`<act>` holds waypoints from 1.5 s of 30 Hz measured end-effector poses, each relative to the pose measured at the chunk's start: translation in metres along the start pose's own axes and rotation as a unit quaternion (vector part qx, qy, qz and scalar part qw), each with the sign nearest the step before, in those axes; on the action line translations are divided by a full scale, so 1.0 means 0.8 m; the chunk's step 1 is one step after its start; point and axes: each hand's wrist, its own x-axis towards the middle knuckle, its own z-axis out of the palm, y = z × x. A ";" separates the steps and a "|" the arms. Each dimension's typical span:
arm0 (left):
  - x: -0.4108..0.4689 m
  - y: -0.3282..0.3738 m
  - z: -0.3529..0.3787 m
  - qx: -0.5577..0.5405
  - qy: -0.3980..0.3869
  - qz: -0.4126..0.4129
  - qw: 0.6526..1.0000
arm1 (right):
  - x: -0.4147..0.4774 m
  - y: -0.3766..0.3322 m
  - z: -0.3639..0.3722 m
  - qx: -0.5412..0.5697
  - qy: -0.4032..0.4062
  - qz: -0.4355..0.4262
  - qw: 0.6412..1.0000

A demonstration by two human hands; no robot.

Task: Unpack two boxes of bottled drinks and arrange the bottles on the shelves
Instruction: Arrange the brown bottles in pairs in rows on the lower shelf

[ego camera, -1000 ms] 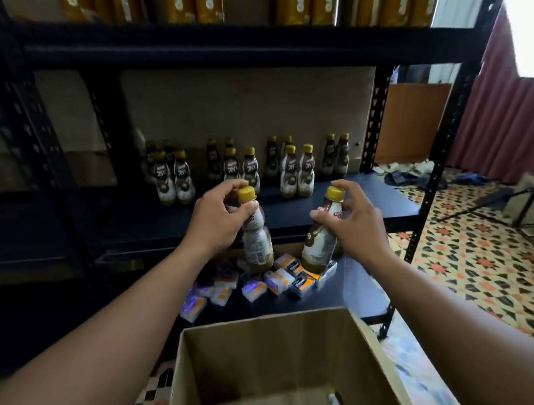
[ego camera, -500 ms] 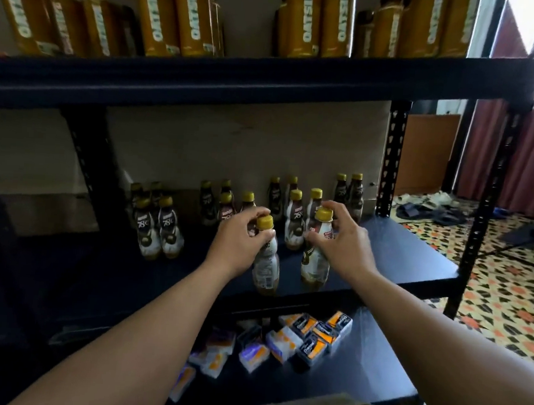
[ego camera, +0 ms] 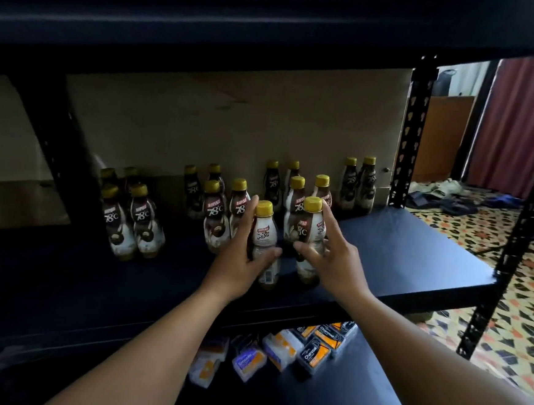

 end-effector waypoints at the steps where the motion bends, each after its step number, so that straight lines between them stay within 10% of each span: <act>1: -0.001 -0.006 0.004 -0.009 0.006 -0.004 1.000 | -0.002 0.006 0.001 0.021 -0.004 0.010 1.000; 45: -0.007 -0.032 0.028 -0.036 0.055 -0.020 0.998 | -0.012 0.029 0.015 -0.028 -0.012 -0.018 0.999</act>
